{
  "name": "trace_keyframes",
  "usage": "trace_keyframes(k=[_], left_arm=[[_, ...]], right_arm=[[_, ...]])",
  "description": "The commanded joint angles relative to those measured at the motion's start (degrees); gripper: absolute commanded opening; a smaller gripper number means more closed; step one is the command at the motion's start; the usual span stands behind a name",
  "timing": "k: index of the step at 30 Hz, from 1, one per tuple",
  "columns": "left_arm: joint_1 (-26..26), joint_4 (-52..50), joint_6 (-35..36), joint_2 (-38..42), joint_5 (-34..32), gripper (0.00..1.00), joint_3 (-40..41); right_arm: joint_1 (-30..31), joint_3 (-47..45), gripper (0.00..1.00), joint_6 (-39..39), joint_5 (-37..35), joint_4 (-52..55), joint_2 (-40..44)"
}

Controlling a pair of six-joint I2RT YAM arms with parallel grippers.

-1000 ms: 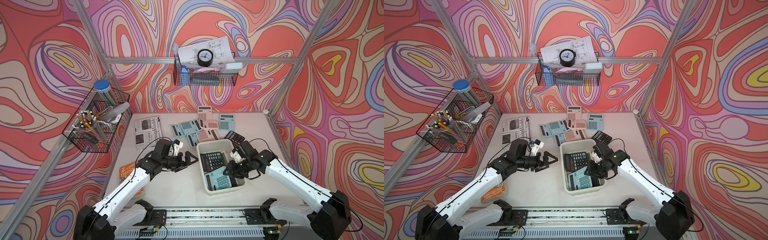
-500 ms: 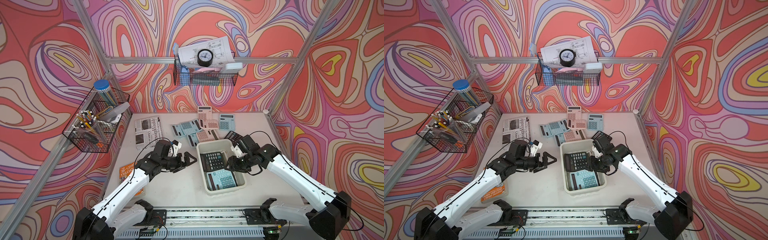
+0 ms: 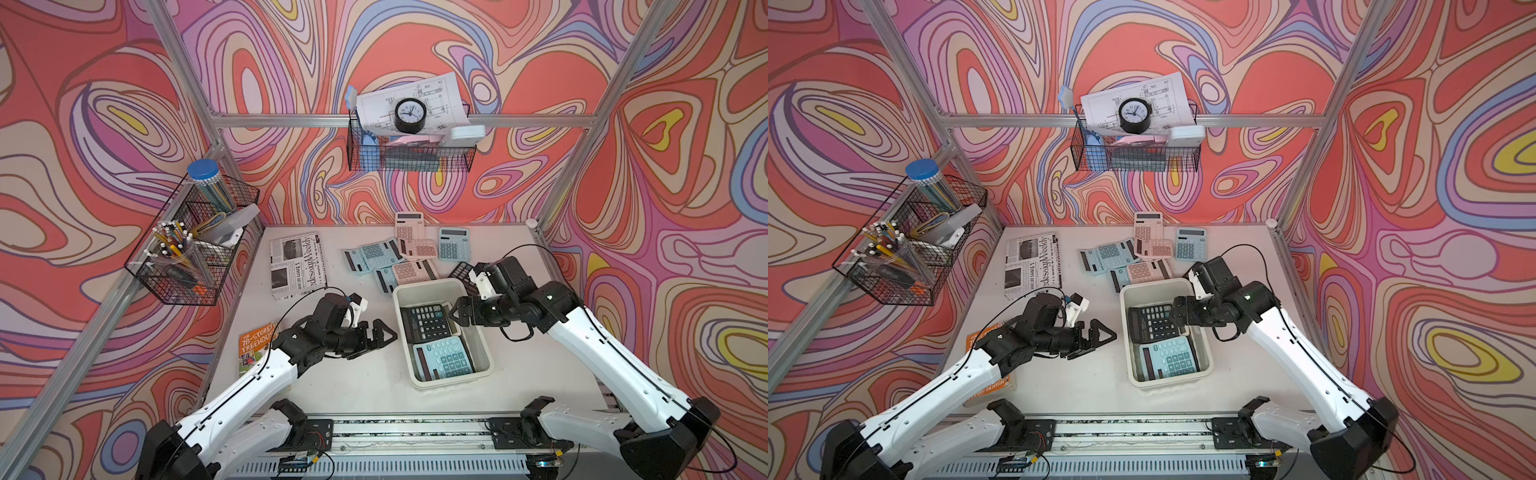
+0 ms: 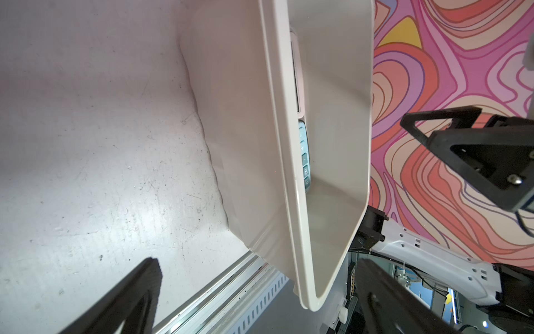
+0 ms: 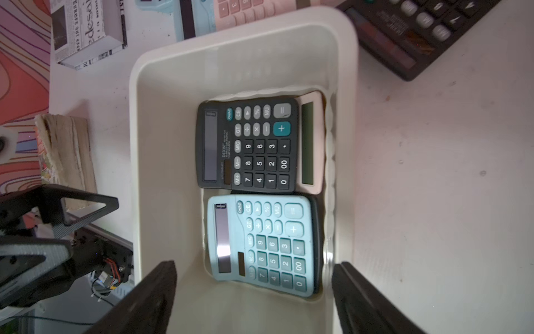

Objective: Put the calculator in the storage box
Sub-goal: Place the calculator in the storage box.

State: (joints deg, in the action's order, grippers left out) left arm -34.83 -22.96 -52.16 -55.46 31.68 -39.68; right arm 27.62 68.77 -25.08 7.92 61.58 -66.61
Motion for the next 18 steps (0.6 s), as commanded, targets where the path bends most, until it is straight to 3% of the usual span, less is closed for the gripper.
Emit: trace_keyframes(k=[1,7,11,18], left_arm=[[-2.48,2.49,-1.80,0.20,-3.39,0.98,0.33],[-3.92,6.86,-3.15,-3.51,-3.81,0.99,0.29],[-3.77,10.91,-3.60,-5.76,-5.37,0.99,1.00],[2.55,21.49,-7.61,-10.53,0.89,0.99,2.98]], right_arm=[[-2.73,-1.32,0.89,1.87,-2.31,0.60,1.26],[-5.18,-6.77,0.90,2.38,0.80,-2.69,1.31],[-5.20,-10.25,0.91,2.21,6.80,-6.52,0.69],[-5.20,-15.02,0.92,-0.91,19.22,-15.29,-0.48]])
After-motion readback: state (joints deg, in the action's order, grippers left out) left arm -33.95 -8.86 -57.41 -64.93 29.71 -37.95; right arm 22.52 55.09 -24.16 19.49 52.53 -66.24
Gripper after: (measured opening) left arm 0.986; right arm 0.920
